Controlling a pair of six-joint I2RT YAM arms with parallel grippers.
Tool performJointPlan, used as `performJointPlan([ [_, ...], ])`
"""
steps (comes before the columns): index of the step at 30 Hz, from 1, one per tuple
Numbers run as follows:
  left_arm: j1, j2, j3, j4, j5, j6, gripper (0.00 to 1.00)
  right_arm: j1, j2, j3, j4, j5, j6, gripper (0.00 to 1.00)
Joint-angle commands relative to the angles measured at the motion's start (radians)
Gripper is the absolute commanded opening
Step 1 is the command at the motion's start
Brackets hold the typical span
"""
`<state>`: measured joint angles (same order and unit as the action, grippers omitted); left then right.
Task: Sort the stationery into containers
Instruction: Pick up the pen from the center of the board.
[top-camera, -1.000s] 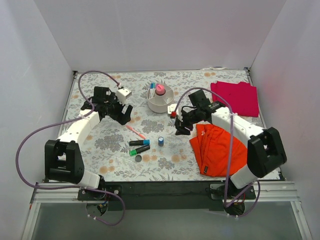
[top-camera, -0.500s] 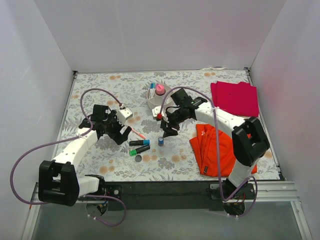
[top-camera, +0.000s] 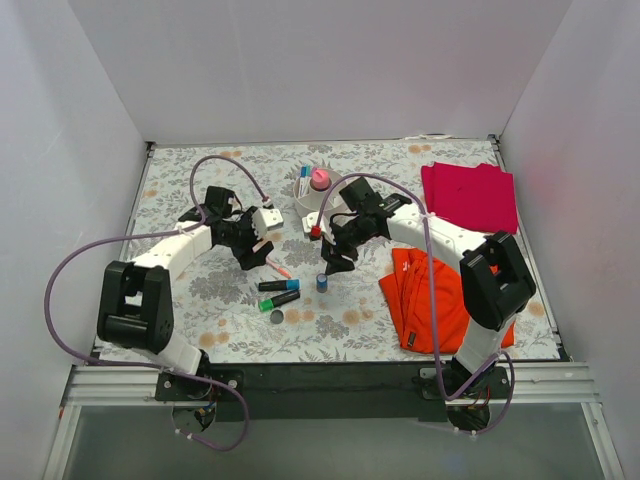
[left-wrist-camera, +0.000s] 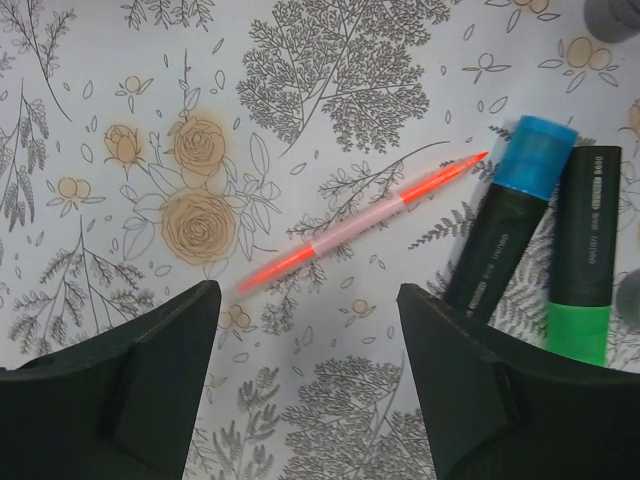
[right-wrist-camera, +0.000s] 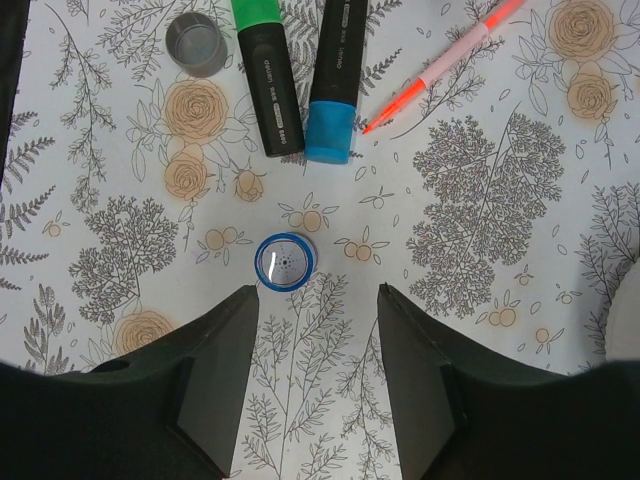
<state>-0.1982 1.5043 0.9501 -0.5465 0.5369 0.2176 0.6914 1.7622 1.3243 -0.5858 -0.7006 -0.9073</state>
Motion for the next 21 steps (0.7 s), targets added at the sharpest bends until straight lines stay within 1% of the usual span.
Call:
performJointPlan([
  [1,0.0,0.062,0.079,-0.01,0.035,0.127,0.71,0.0,-0.058,-0.016,0.018,0.018,0.03,0.59],
  [6,0.0,0.134,0.13,-0.024,0.035,0.157,0.71,-0.006,-0.081,-0.042,0.037,0.033,0.053,0.59],
  [10,0.0,0.137,0.13,-0.027,0.023,0.169,0.71,-0.032,-0.102,-0.065,0.04,0.029,0.105,0.59],
  [16,0.0,0.108,0.108,-0.052,0.032,0.229,0.71,-0.056,-0.205,-0.212,0.052,0.059,0.119,0.56],
  [19,0.002,0.058,0.156,-0.07,0.105,0.183,0.71,-0.058,-0.253,-0.246,0.066,0.062,0.119,0.56],
  [20,0.002,0.048,0.171,-0.117,0.135,0.192,0.7,-0.059,-0.257,-0.247,0.072,0.067,0.123,0.56],
  [21,0.0,0.045,0.185,-0.157,0.202,0.21,0.69,-0.058,-0.259,-0.247,0.072,0.075,0.123,0.56],
])
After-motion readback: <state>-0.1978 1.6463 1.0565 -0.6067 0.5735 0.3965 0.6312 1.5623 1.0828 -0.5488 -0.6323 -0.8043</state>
